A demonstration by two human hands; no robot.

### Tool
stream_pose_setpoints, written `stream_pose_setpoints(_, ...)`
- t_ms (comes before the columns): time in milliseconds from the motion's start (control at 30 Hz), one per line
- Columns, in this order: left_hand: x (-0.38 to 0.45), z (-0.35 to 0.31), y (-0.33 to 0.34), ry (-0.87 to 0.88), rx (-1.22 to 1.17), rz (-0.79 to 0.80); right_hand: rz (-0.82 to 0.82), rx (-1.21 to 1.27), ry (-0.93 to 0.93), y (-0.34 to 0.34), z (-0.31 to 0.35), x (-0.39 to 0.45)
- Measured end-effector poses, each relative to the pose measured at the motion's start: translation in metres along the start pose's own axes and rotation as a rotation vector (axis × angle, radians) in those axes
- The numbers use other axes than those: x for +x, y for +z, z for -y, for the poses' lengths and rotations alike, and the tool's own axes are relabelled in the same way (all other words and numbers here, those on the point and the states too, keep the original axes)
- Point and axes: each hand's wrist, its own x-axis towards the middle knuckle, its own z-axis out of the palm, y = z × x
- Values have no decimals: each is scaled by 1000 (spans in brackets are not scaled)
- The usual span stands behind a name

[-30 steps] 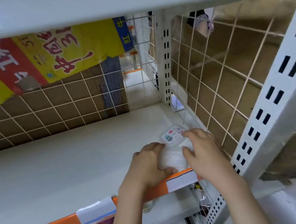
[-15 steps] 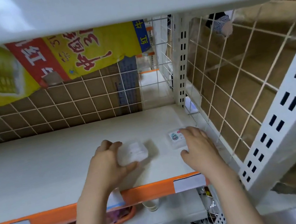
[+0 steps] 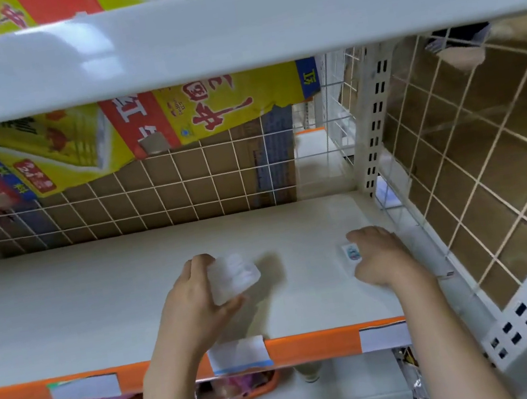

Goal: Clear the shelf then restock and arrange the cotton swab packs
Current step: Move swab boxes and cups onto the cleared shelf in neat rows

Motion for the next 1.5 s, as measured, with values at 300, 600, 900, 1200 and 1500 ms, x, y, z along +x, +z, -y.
stream_pose_setpoints(300, 4, 35, -22, -28, -96, -7, -166, 294, -113, 19, 93, -29)
stream_pose_setpoints(600, 5, 165, -91, 68, -46, -98, -380, 462, -247, 64, 236, -34)
stream_pose_setpoints(900, 15, 258, -143, 30, -187, -97, -404, 475, -278, 104, 349, -44)
stream_pose_setpoints(1200, 3, 279, -162, -101, -396, -51, -374, 411, -324, 114, 390, -43)
stream_pose_setpoints(1500, -10, 289, -166, -80, -316, -161, -329, 437, -368, 119, 402, -47)
